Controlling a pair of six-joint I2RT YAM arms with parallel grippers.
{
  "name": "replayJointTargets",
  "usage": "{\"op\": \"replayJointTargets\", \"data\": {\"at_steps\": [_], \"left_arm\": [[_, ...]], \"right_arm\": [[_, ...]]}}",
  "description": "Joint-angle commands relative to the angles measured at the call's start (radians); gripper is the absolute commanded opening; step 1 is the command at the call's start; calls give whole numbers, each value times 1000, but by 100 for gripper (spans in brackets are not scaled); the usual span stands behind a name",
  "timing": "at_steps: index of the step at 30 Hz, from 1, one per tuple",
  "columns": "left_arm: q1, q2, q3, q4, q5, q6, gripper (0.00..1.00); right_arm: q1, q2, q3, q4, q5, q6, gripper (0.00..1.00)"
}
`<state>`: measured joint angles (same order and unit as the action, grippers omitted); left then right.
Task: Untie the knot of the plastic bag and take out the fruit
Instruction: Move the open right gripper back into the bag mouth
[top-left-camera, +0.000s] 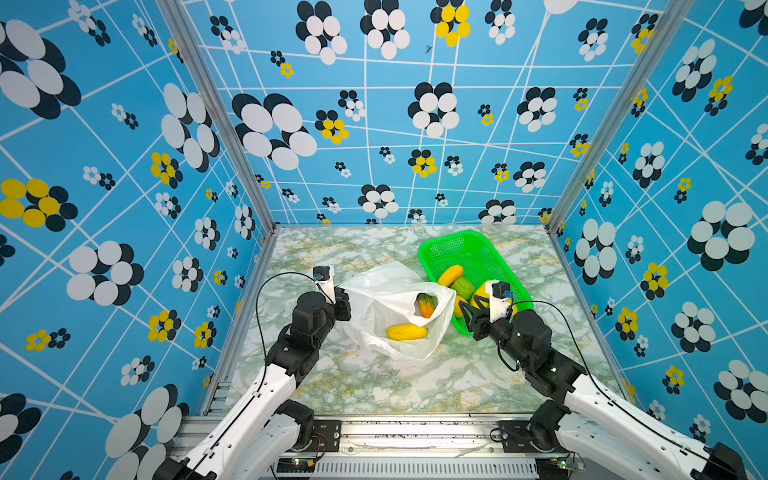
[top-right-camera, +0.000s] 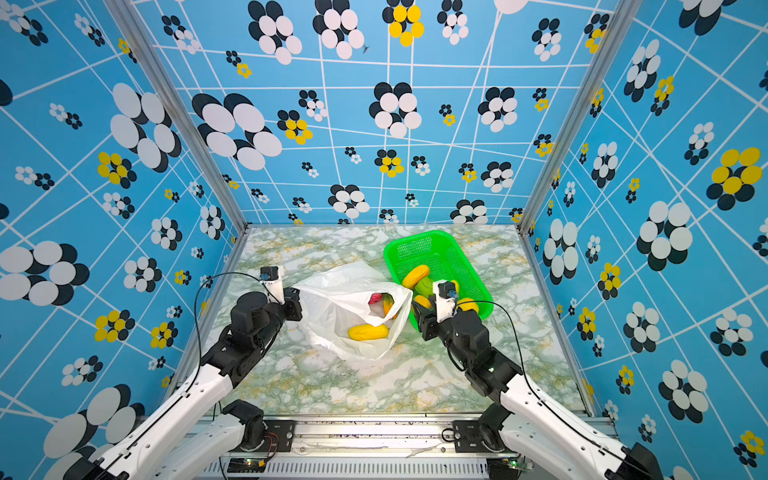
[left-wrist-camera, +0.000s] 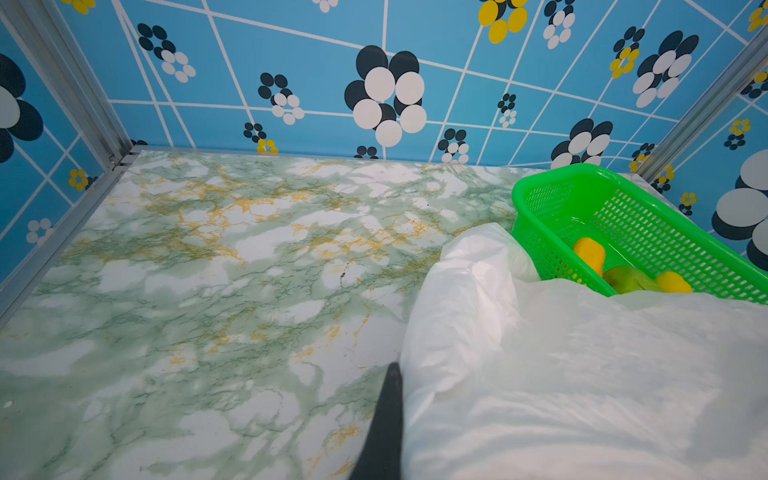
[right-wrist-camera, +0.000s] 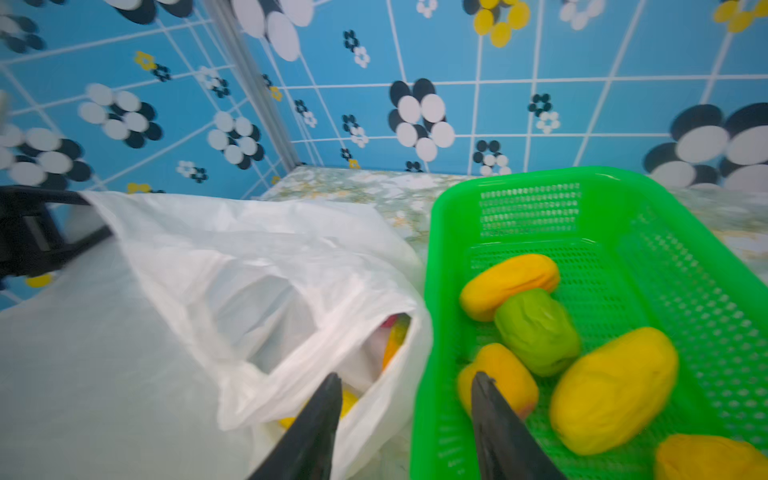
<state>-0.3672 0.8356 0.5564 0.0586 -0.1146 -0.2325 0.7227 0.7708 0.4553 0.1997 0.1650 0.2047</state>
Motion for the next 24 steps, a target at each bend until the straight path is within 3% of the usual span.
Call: {"op": "replayJointTargets", "data": {"at_steps": [1, 8, 18, 24], "left_arm": [[-1, -16, -10, 1, 18, 4, 0], [-1, -27, -15, -3, 21, 1, 0], [-1, -25, -15, 3, 26, 2, 0], [-1, -27, -17, 4, 28, 1, 0]], "right_arm": [[125, 22, 10, 48, -9, -99, 50], [325, 282, 75, 207, -46, -149, 47], [340, 693, 272, 273, -16, -34, 43], [340, 859, 420, 201, 112, 30, 56]]}}
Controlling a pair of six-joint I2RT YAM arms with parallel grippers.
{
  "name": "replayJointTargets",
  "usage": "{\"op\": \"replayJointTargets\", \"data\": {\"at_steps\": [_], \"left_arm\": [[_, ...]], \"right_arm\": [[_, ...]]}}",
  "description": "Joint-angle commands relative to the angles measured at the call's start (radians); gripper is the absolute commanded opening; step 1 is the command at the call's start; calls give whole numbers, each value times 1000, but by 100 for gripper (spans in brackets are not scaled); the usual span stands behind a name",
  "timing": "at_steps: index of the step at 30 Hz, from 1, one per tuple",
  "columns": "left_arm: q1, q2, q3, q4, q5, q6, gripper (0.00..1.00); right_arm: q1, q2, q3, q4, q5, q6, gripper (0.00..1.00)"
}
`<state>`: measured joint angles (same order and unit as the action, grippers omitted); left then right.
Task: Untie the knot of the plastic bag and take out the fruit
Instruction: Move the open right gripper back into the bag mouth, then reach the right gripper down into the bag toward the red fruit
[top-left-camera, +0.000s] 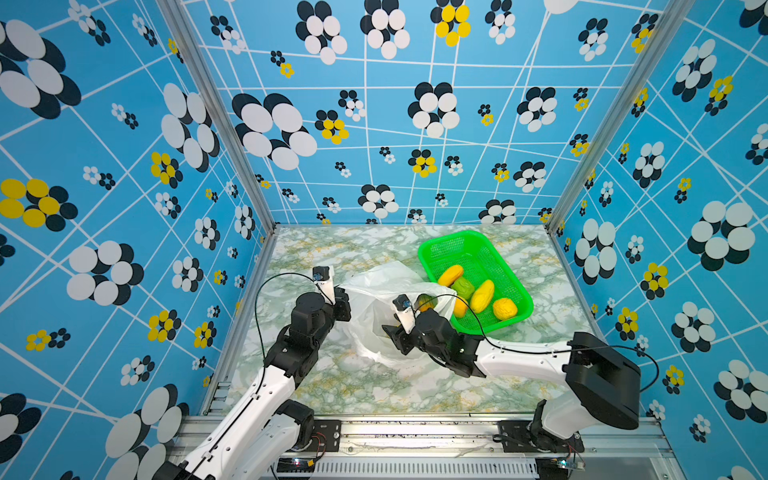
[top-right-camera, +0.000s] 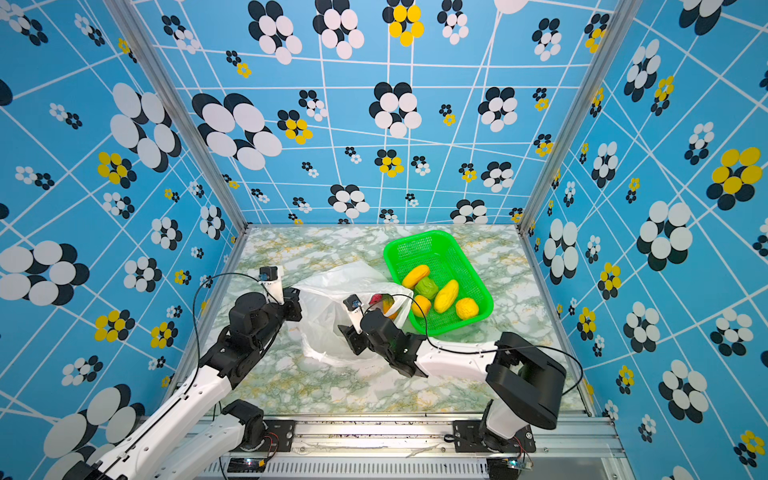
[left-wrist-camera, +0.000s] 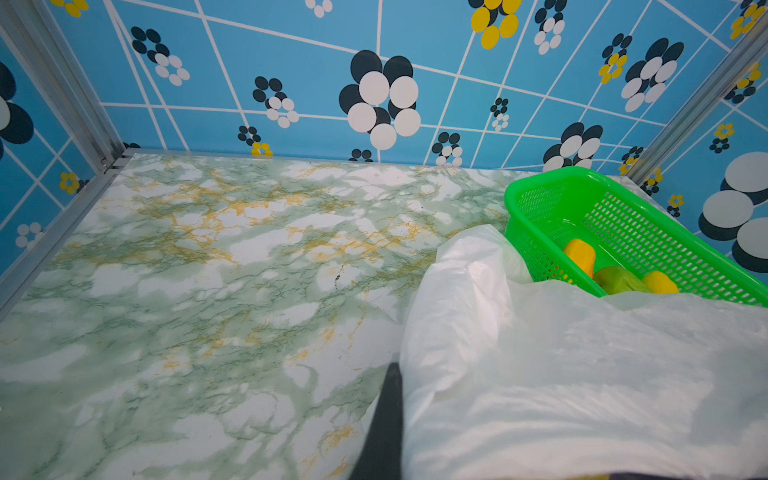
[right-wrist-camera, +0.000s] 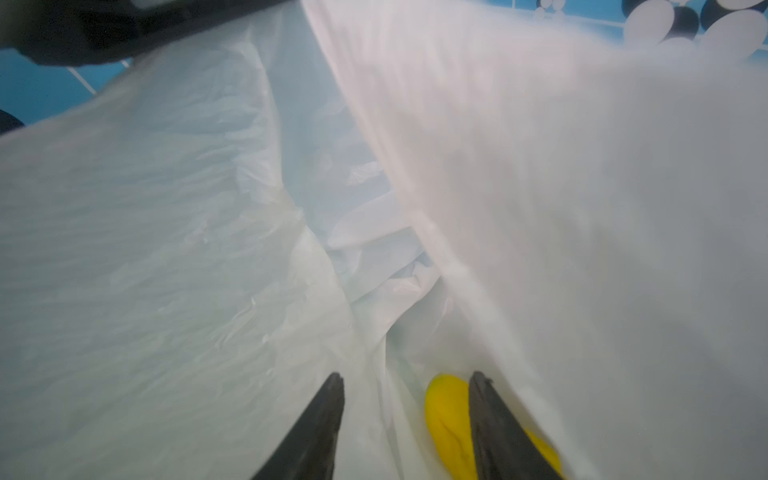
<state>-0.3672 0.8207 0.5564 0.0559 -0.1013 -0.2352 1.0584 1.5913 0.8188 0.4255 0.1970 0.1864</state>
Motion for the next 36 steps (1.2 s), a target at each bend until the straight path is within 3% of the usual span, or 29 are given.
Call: {"op": "replayJointTargets", "data": {"at_steps": [1, 5, 8, 12, 16, 21, 25, 36], "left_arm": [[-1, -14, -18, 7, 15, 4, 0], [-1, -20, -20, 9, 18, 4, 0], [-1, -23, -22, 9, 20, 4, 0], [-1, -26, -24, 10, 19, 4, 0], [-2, -29, -25, 13, 19, 4, 0], [-1, -27, -24, 13, 21, 4, 0], [-1, -27, -23, 13, 22, 4, 0], [-1, -26, -21, 13, 22, 5, 0]], "right_arm": [[3, 57, 77, -39, 104, 58, 61], [-2, 111, 141, -94, 254, 114, 75], [-22, 147, 195, -182, 377, 196, 78], [-46, 169, 203, -211, 441, 282, 82], [-52, 200, 213, -242, 506, 327, 97], [-92, 262, 261, -286, 491, 346, 99], [-130, 323, 294, -279, 397, 369, 99], [-138, 457, 323, -308, 420, 483, 99]]}}
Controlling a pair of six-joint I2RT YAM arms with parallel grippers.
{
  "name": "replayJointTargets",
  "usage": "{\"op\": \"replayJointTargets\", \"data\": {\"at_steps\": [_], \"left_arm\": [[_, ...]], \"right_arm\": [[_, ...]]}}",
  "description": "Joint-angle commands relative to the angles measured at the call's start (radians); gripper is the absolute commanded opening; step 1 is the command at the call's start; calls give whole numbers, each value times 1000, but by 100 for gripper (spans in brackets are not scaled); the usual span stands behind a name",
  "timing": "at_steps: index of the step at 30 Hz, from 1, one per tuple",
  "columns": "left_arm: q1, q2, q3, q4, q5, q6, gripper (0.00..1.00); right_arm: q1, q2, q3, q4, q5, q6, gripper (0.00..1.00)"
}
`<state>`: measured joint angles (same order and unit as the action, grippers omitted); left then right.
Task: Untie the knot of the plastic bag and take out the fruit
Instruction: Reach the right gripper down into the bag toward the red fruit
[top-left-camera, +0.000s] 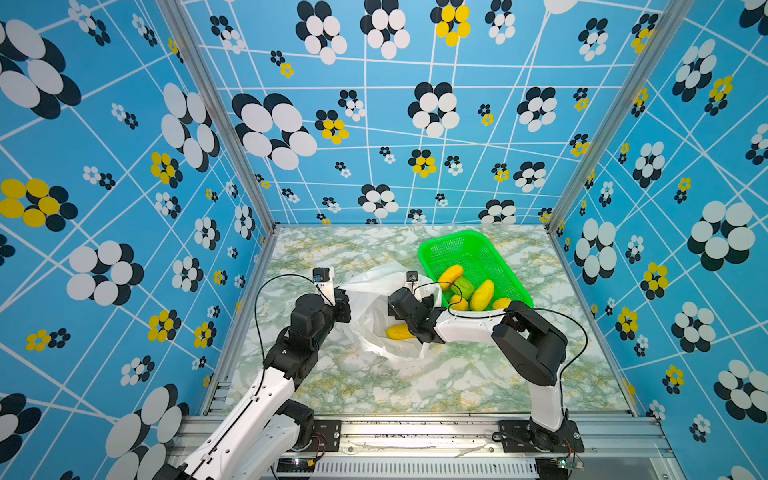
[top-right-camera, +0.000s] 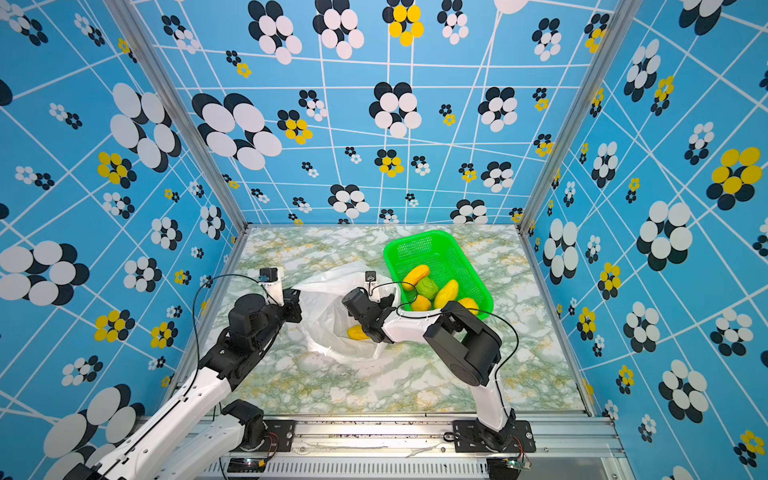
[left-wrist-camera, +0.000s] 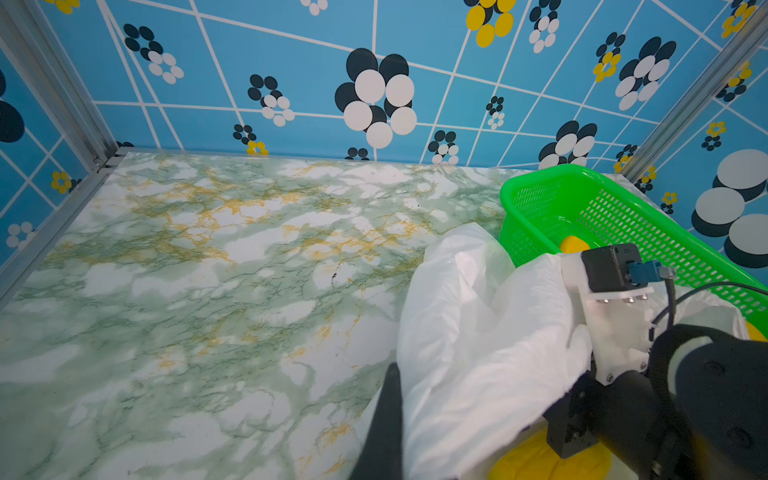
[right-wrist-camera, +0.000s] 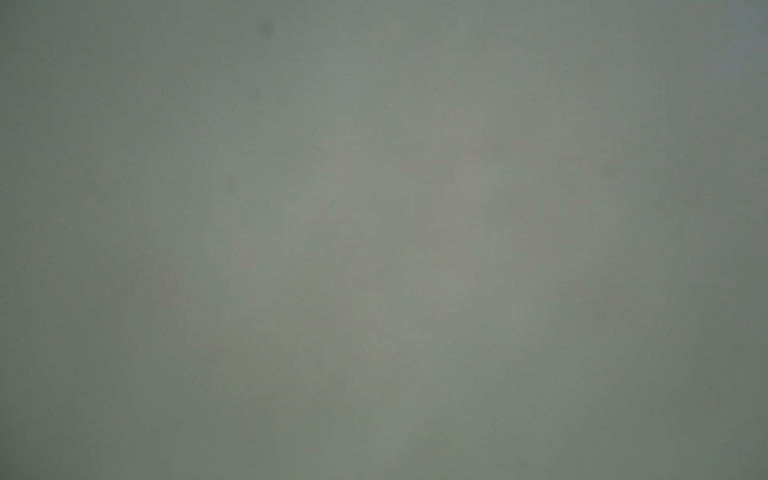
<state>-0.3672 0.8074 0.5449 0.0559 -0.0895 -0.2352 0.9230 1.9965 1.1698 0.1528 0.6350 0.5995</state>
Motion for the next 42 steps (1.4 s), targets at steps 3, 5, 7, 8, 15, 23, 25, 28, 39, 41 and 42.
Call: {"op": "replayJointTargets", "data": {"at_steps": [3, 5, 7, 8, 15, 23, 25, 28, 39, 41, 42], "left_arm": [[-2, -13, -10, 15, 9, 5, 0], [-1, -13, -11, 15, 10, 5, 0], [-1, -14, -12, 13, 9, 5, 0], [-1, -14, -12, 13, 10, 6, 0], [-1, -17, -15, 15, 9, 4, 0], [-2, 50, 24, 46, 37, 20, 0], [-3, 68, 43, 48, 36, 30, 0], [-2, 84, 59, 80, 44, 40, 0], [-16, 189, 97, 229, 156, 103, 0], [-27, 196, 106, 254, 168, 125, 0], [-31, 198, 110, 265, 173, 135, 0]], "right_arm": [[-3, 76, -30, -33, -33, 79, 99], [-3, 88, -33, -21, -42, 89, 98], [-3, 95, -48, 14, -50, 91, 98], [-3, 102, -47, 22, -53, 90, 97], [-1, 97, -52, 49, -84, 69, 64], [52, -35, -67, 53, -15, -19, 45], [60, -62, -62, 77, -21, -49, 41], [70, -113, -52, 108, -23, -102, 36], [105, -272, -154, 252, -78, -134, 19], [108, -281, -178, 281, -75, -132, 18], [110, -281, -186, 289, -71, -128, 19]]}}
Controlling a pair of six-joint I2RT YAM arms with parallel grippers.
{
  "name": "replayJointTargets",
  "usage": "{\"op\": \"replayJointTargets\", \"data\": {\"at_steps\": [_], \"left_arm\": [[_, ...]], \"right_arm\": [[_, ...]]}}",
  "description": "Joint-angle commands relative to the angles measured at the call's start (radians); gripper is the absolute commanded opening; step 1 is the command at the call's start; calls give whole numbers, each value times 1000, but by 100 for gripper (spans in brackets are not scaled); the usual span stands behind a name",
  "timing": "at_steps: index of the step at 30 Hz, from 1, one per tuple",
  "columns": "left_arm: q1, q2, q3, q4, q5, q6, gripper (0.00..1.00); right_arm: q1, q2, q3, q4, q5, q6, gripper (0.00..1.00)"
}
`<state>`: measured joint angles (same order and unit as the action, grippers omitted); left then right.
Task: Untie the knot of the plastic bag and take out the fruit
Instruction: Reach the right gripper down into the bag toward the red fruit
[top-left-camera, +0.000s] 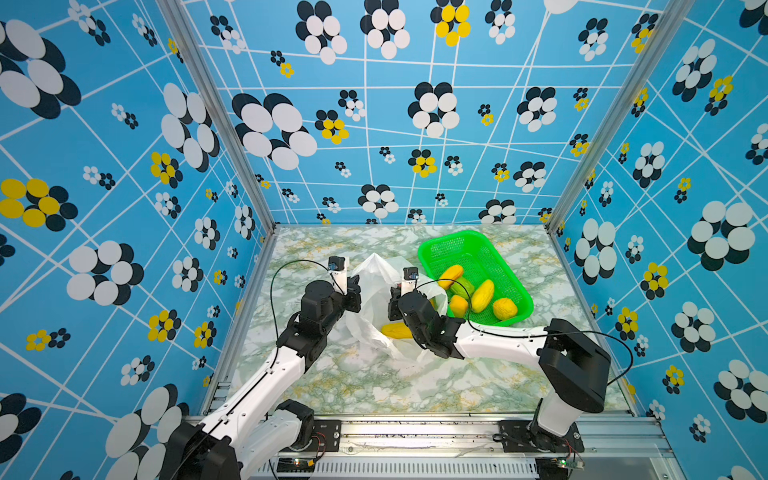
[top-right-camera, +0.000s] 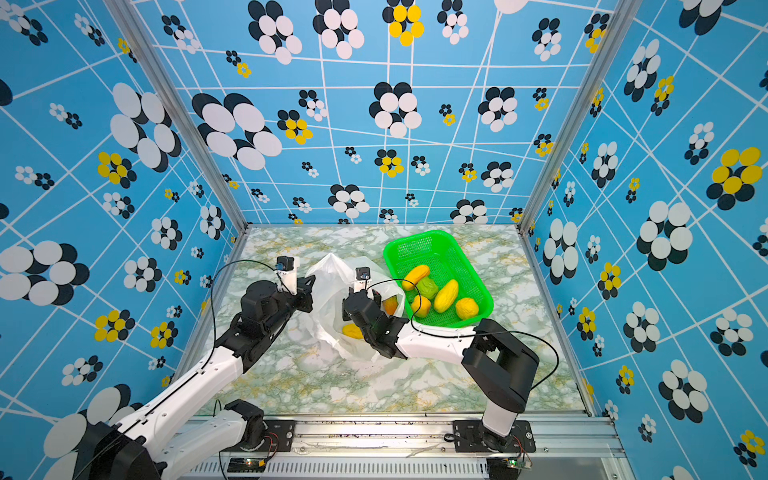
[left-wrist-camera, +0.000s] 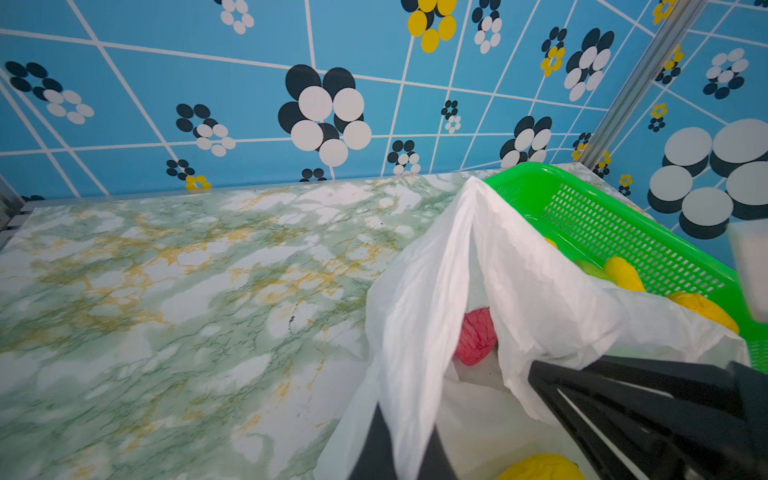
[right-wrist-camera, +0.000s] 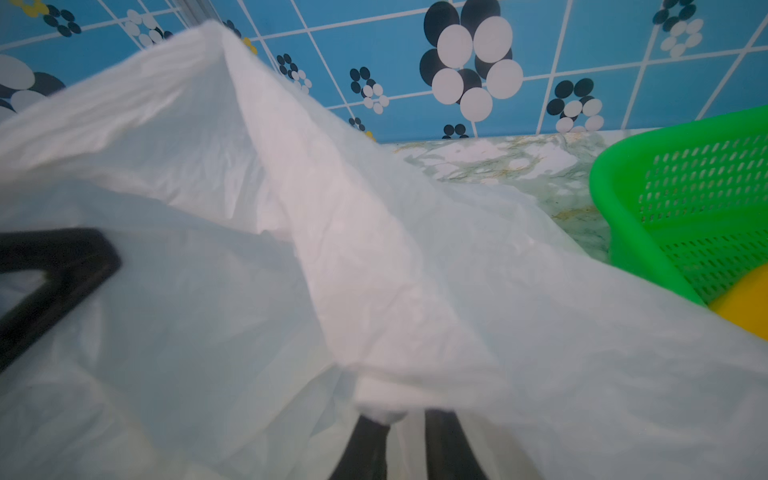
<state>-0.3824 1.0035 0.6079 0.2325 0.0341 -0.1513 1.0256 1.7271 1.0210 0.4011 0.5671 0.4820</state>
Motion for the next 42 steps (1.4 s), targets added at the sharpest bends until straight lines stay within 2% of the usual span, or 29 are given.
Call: {"op": "replayJointTargets", "data": {"at_steps": [1, 2, 6, 10, 16, 19, 21, 25, 31, 34, 37, 39, 42], "left_arm": [[-19, 3, 49, 97, 54, 59, 0], [-23, 1, 48, 110, 61, 72, 0], [-53, -10, 19, 175, 87, 132, 0], [-83, -14, -13, 199, 89, 150, 0], [-92, 26, -25, 189, 36, 162, 0], [-92, 65, -13, 177, 28, 161, 0], [-91, 88, -5, 162, 32, 160, 0], [-93, 109, 5, 141, 34, 161, 0], [-96, 96, 0, 131, 32, 158, 0], [-98, 86, -2, 127, 37, 154, 0], [-98, 77, -3, 123, 38, 154, 0], [-100, 70, -8, 126, 37, 155, 0], [-102, 64, -11, 126, 35, 156, 0]], "right_arm": [[7, -10, -37, 37, 8, -5, 20], [7, -2, -35, 28, 25, -1, 24], [1, 64, -11, -3, 136, 31, 55], [-48, 159, 63, -82, 150, 89, 67], [-110, 262, 130, -81, 153, 110, 85], [-131, 296, 160, -76, 164, 112, 85], [-139, 316, 181, -72, 180, 101, 73], [-157, 348, 219, -76, 185, 98, 61], [-168, 407, 311, -137, 202, 83, 59], [-172, 423, 357, -189, 208, 89, 61], [-180, 438, 397, -253, 206, 114, 75], [-188, 442, 431, -298, 174, 127, 82], [-209, 487, 455, -326, 72, 155, 87]]}}
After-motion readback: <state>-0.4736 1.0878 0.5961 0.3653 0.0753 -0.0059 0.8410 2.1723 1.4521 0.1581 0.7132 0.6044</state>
